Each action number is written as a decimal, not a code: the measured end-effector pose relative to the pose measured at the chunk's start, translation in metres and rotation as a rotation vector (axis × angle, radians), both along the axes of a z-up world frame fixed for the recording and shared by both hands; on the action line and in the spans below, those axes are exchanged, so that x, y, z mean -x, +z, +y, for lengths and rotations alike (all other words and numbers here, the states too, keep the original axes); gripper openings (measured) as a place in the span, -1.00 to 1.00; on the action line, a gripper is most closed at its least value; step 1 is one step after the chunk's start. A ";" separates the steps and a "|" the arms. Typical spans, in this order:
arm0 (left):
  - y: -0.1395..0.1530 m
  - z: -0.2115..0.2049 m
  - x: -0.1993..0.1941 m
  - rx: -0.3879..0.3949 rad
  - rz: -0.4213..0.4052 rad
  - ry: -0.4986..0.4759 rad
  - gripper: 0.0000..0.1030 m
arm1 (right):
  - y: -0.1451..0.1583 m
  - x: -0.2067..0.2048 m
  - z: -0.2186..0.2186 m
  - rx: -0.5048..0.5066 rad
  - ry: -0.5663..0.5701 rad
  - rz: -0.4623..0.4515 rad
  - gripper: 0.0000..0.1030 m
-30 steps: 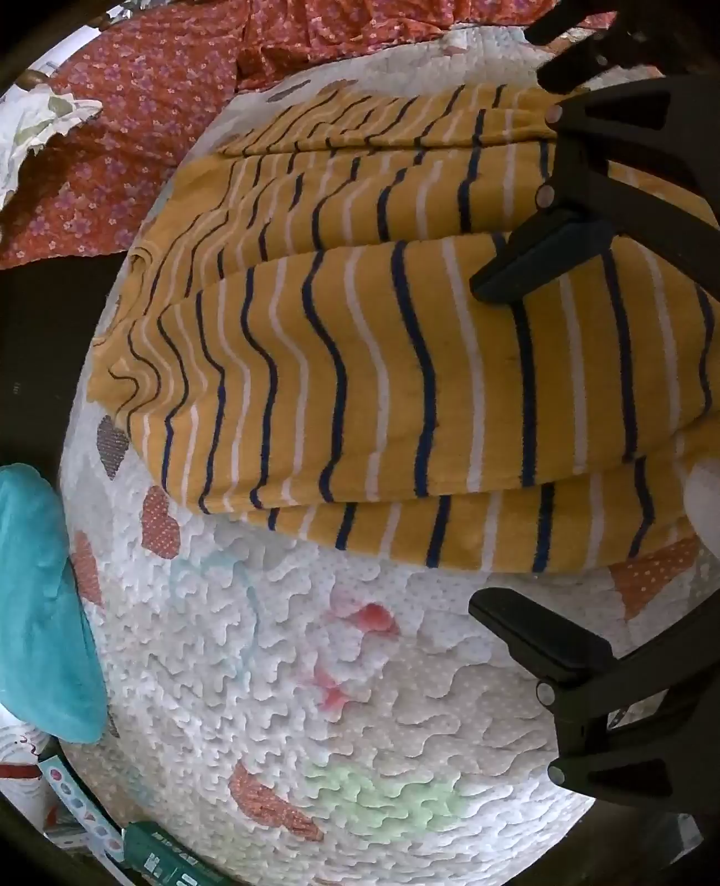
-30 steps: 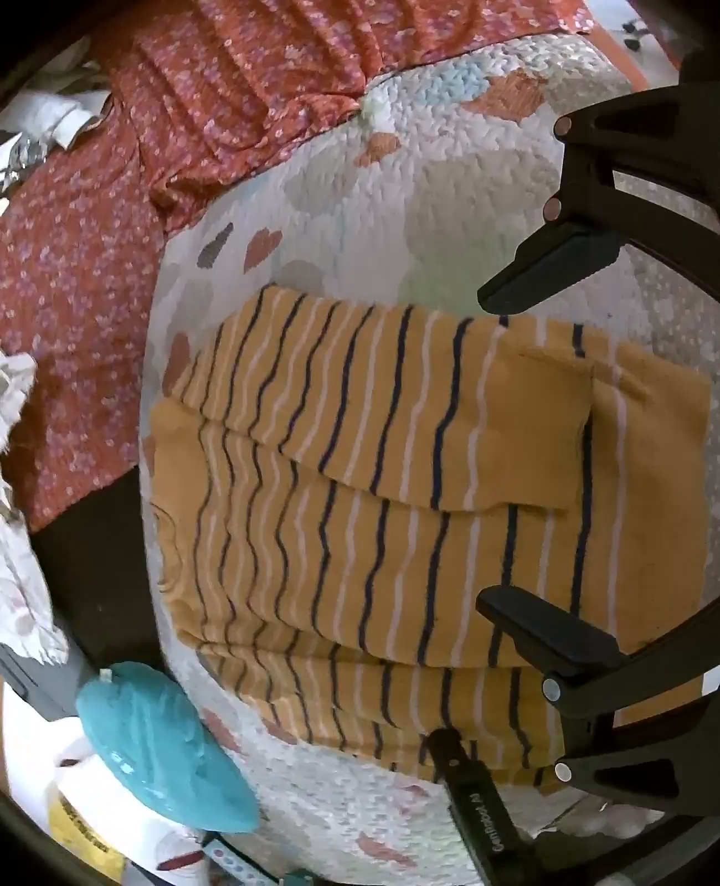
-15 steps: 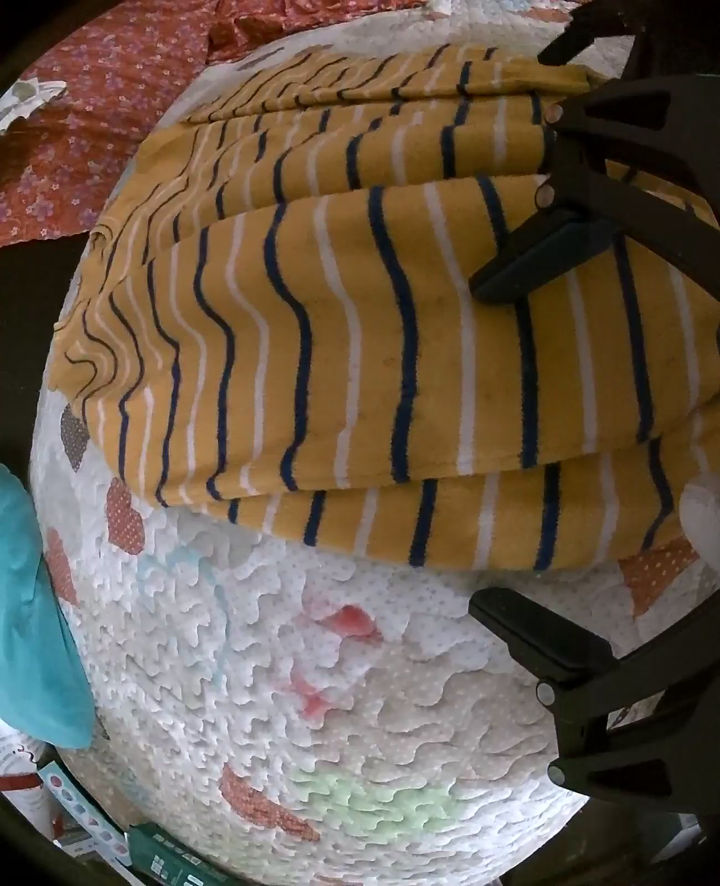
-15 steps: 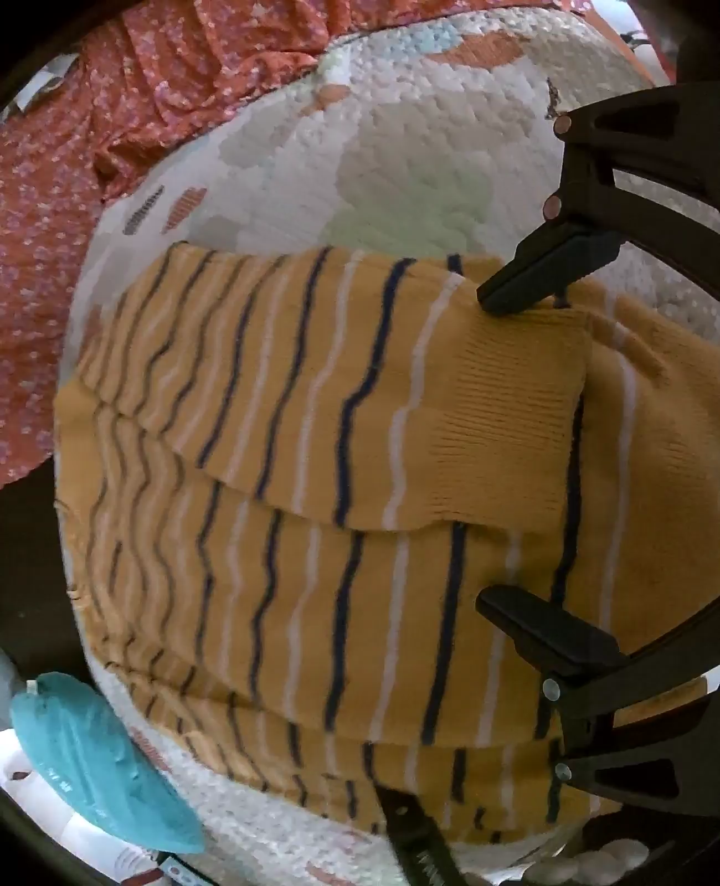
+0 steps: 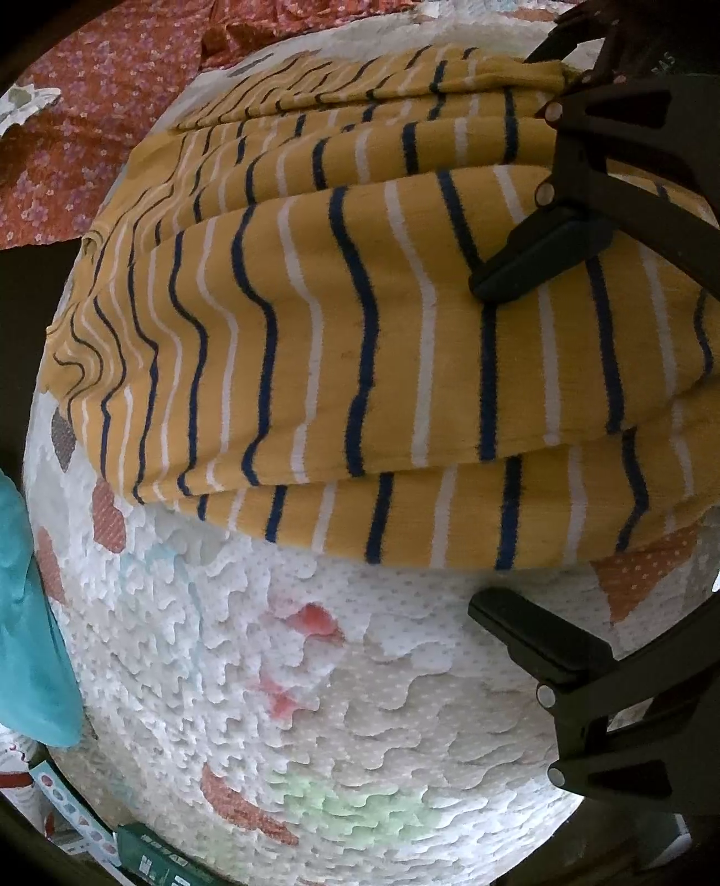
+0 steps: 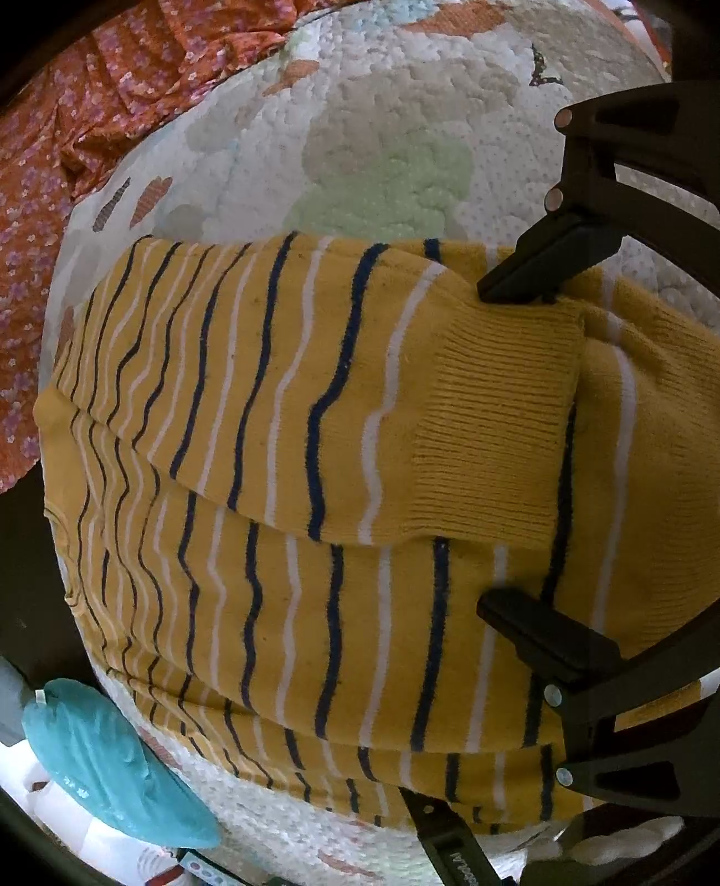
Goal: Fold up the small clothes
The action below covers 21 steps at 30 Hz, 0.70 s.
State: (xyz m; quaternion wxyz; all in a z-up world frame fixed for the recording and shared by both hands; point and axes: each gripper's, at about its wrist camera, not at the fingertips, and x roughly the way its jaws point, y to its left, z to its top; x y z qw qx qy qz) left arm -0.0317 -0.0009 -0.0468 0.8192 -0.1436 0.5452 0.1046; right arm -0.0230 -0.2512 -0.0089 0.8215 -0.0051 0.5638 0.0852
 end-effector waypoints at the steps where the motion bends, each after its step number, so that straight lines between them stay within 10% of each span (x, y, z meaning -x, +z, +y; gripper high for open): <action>1: 0.000 0.001 0.003 0.008 0.003 -0.001 1.00 | 0.000 0.001 0.000 0.001 -0.002 -0.006 1.00; 21: 0.017 -0.003 -0.001 0.002 0.029 -0.010 1.00 | -0.001 0.009 0.006 0.033 0.018 -0.029 1.00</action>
